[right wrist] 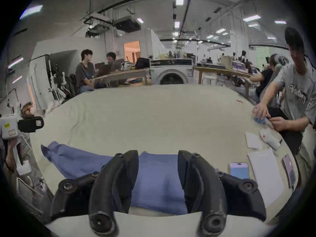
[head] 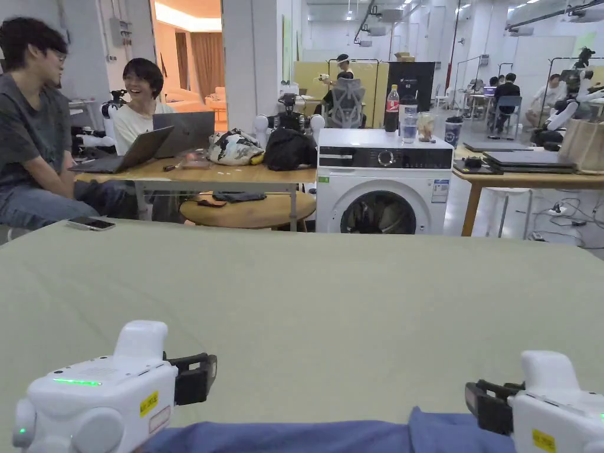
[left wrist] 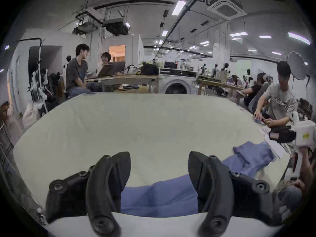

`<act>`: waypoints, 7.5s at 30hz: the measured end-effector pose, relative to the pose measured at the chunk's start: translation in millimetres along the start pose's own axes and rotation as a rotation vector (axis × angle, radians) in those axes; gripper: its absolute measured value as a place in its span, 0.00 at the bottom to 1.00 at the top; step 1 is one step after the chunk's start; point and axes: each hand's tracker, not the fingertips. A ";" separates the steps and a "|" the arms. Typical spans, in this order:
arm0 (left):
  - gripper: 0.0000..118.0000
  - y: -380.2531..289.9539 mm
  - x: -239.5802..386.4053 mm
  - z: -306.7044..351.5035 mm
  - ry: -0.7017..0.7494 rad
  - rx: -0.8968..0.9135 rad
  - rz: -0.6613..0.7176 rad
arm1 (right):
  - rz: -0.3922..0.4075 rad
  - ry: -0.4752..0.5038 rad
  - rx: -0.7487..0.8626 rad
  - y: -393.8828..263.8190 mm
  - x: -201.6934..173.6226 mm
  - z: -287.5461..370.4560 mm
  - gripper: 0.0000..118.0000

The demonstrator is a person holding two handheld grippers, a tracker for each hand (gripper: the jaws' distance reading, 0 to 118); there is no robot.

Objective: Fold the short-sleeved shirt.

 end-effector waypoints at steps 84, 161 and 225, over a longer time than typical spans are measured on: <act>0.00 -75.9 100.4 -124.1 -0.422 -0.418 0.262 | -0.163 0.056 -0.080 -57.2 -21.9 -1.2 0.00; 0.07 -67.8 148.7 -120.8 -0.530 -0.372 0.214 | -0.148 0.167 -0.010 -68.5 -23.0 1.6 0.00; 0.33 -39.1 -297.5 9.4 0.085 -0.050 0.726 | 0.172 0.655 -0.131 26.1 -344.6 -180.5 0.00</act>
